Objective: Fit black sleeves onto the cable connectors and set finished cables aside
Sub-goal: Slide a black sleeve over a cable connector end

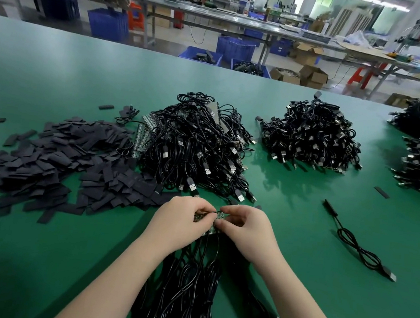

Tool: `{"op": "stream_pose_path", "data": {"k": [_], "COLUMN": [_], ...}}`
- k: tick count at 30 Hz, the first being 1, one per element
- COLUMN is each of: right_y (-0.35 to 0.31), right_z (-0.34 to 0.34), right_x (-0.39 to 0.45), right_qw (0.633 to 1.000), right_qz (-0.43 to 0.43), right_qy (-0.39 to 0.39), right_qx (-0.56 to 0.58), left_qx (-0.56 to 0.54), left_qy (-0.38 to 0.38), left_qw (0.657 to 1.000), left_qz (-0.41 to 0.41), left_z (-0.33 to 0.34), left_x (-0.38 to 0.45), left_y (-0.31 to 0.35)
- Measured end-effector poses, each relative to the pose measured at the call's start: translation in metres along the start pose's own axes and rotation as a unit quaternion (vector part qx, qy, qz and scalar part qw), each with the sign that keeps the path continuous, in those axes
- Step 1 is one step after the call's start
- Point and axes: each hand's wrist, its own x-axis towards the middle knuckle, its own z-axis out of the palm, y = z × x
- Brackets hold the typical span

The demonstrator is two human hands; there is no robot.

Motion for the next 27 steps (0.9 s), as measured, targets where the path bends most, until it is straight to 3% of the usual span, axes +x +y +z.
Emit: {"op": "stream_pose_path", "data": {"k": [4, 7, 14, 20, 27], "right_y": [0.001, 0.003, 0.009, 0.01, 0.009], "right_z": [0.0, -0.002, -0.004, 0.003, 0.001], "right_x": [-0.002, -0.003, -0.001, 0.002, 0.002], "right_qw": [1.0, 0.998, 0.998, 0.997, 0.997], "right_qz": [-0.022, -0.039, 0.019, 0.019, 0.026], "right_qy": [0.01, 0.031, 0.037, 0.054, 0.047], "right_qx": [0.013, 0.025, 0.051, 0.058, 0.057], "left_qx": [0.032, 0.1, 0.238, 0.143, 0.147], "left_qy": [-0.017, 0.011, 0.027, -0.016, 0.009], "left_qw": [0.999, 0.994, 0.967, 0.989, 0.989], "left_qz": [-0.009, 0.037, 0.092, 0.044, 0.028], "left_z": [-0.003, -0.005, -0.002, 0.001, 0.006], "left_x": [0.0, 0.0, 0.006, 0.006, 0.007], "left_y": [0.001, 0.004, 0.015, 0.007, 0.011]}}
